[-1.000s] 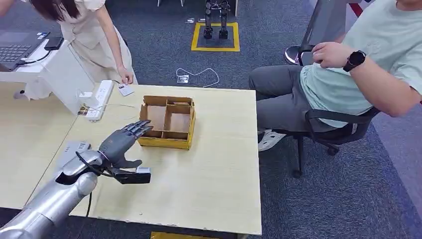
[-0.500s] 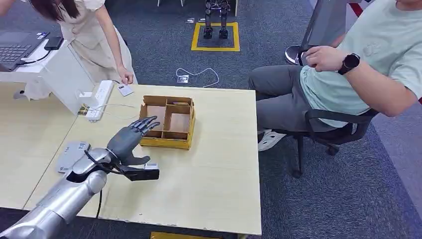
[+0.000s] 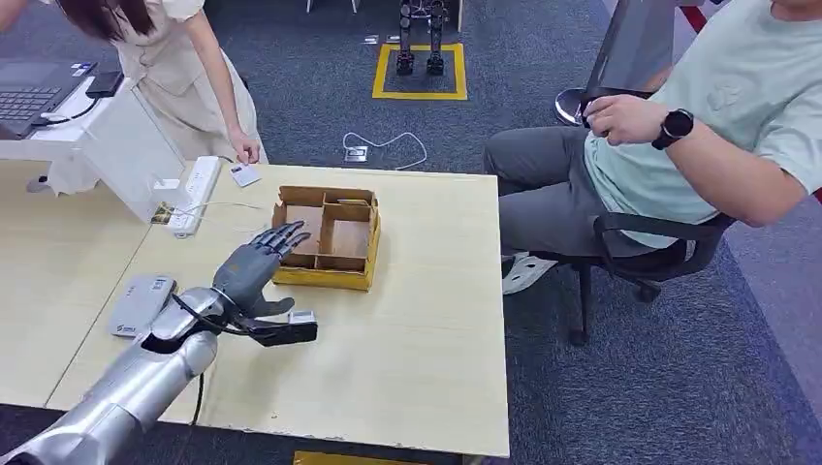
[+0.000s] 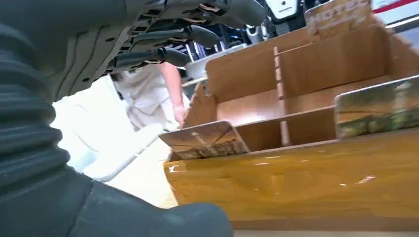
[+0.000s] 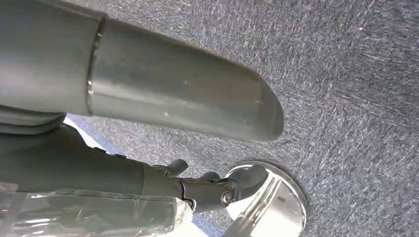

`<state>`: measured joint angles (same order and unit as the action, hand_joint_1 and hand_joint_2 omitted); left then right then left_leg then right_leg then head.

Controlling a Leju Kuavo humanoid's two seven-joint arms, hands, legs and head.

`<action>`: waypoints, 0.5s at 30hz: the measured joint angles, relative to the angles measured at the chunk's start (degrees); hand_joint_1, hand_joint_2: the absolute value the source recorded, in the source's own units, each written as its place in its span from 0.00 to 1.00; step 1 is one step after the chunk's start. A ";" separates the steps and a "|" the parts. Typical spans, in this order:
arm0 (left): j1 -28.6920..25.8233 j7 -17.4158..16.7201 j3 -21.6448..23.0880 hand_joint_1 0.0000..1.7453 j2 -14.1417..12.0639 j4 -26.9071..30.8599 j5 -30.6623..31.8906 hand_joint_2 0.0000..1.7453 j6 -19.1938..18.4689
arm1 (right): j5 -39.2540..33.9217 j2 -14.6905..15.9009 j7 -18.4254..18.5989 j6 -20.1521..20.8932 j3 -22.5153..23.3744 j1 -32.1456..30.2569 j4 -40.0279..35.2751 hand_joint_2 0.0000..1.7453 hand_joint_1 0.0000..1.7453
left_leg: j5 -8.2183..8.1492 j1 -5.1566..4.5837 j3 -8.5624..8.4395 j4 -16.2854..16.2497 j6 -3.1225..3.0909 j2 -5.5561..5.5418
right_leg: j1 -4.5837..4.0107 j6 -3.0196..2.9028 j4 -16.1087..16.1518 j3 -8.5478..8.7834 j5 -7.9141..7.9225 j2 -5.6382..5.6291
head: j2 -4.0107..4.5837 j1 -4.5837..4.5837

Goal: Pass the card to the sensor for recognition and then transmit it.

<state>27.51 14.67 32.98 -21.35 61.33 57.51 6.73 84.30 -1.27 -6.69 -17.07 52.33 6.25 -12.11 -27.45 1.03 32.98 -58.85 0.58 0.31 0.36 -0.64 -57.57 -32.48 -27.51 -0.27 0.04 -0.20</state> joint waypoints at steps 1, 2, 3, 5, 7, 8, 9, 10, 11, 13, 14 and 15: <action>0.30 -0.48 0.00 0.00 0.26 -0.84 0.93 1.00 0.68 | 0.00 0.00 0.00 0.00 0.00 0.03 0.00 0.00 0.00 | 0.00 0.00 0.00 0.00 0.00 0.00 | 0.00 0.00 0.00 0.00 0.00 0.00 | 0.00 0.00; 0.59 -0.86 -0.02 0.00 0.48 -1.62 1.42 1.00 1.12 | 0.00 0.00 0.00 0.00 0.00 0.06 0.00 0.00 0.00 | 0.00 0.00 0.00 0.00 0.00 0.00 | 0.00 0.00 0.00 0.00 0.00 0.00 | 0.00 0.00; 0.87 -1.05 -0.02 0.00 0.74 -2.43 1.94 1.00 1.54 | 0.00 0.00 0.00 0.00 0.00 0.09 0.00 0.00 0.00 | 0.00 0.00 0.00 0.00 0.00 0.00 | 0.00 0.00 0.00 0.00 0.00 0.00 | 0.02 0.02; 1.38 -1.18 -0.06 0.00 1.28 -4.06 2.64 1.00 2.47 | 0.00 0.00 0.02 0.00 0.00 0.09 0.00 0.00 0.00 | 0.00 0.00 0.00 0.00 0.00 0.00 | 0.00 0.00 0.00 0.00 0.00 0.00 | 0.02 0.00; 1.71 -1.21 -0.22 0.00 1.68 -5.20 2.90 1.00 2.98 | 0.00 0.00 0.02 0.00 0.00 0.10 0.00 0.00 0.00 | 0.00 0.00 0.00 0.00 0.00 0.00 | 0.00 0.00 0.00 0.00 0.00 0.00 | 0.00 0.02; 1.83 -1.21 -0.28 0.00 1.86 -5.57 2.95 1.00 3.09 | 0.00 0.00 0.02 0.00 0.00 0.09 0.00 0.00 0.00 | 0.00 0.00 0.00 0.00 0.00 0.00 | 0.00 0.00 0.00 0.00 0.00 0.00 | 0.02 0.00; 1.94 -1.21 -0.35 0.00 2.03 -6.03 2.95 1.00 3.19 | 0.00 0.00 0.02 0.00 0.00 0.10 0.00 0.00 0.00 | 0.00 0.00 0.01 0.00 0.00 0.00 | 0.00 0.00 0.00 0.00 0.00 0.00 | 0.00 0.00; 1.99 -1.21 -0.44 0.00 2.23 -6.33 2.97 1.00 3.22 | 0.00 0.00 0.00 0.00 0.00 0.11 0.00 0.00 0.00 | 0.00 0.00 0.01 0.00 0.00 0.00 | 0.00 0.00 0.00 0.00 0.00 0.00 | 0.00 0.00; 2.03 -1.21 -0.48 0.00 2.36 -6.62 2.97 1.00 3.22 | 0.00 0.00 0.02 0.00 0.00 0.10 0.00 0.00 0.00 | 0.00 0.00 0.01 0.00 0.00 0.00 | 0.00 0.00 0.00 0.00 0.00 0.00 | 0.02 0.00; 2.09 -1.21 -0.52 0.00 2.53 -7.08 2.99 1.00 3.24 | 0.00 0.00 0.02 0.00 0.00 0.10 0.00 0.00 0.00 | 0.00 0.00 0.01 0.00 0.00 0.00 | 0.00 0.00 0.00 0.00 0.00 0.00 | 0.02 0.00; 2.14 -1.21 -0.55 0.00 2.64 -7.30 3.01 1.00 3.28 | 0.00 0.00 0.02 0.00 0.00 0.10 0.00 0.00 0.00 | 0.00 0.00 0.01 0.00 0.00 0.00 | 0.00 0.00 0.00 0.00 0.00 0.00 | 0.00 0.02; 2.21 -1.53 -0.63 0.00 2.82 -7.54 3.21 1.00 3.52 | 0.02 0.00 0.02 0.00 0.00 0.10 0.00 0.00 0.00 | 0.00 0.00 0.01 0.00 0.00 0.00 | 0.00 0.00 0.00 0.00 0.00 0.00 | 0.00 0.00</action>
<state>29.72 13.14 32.35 -18.53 53.79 60.72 10.25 84.32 -1.27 -6.67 -17.07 52.33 6.35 -12.11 -27.46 1.03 32.99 -58.85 0.58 0.31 0.37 -0.64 -57.57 -32.47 -27.51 -0.27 0.04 -0.20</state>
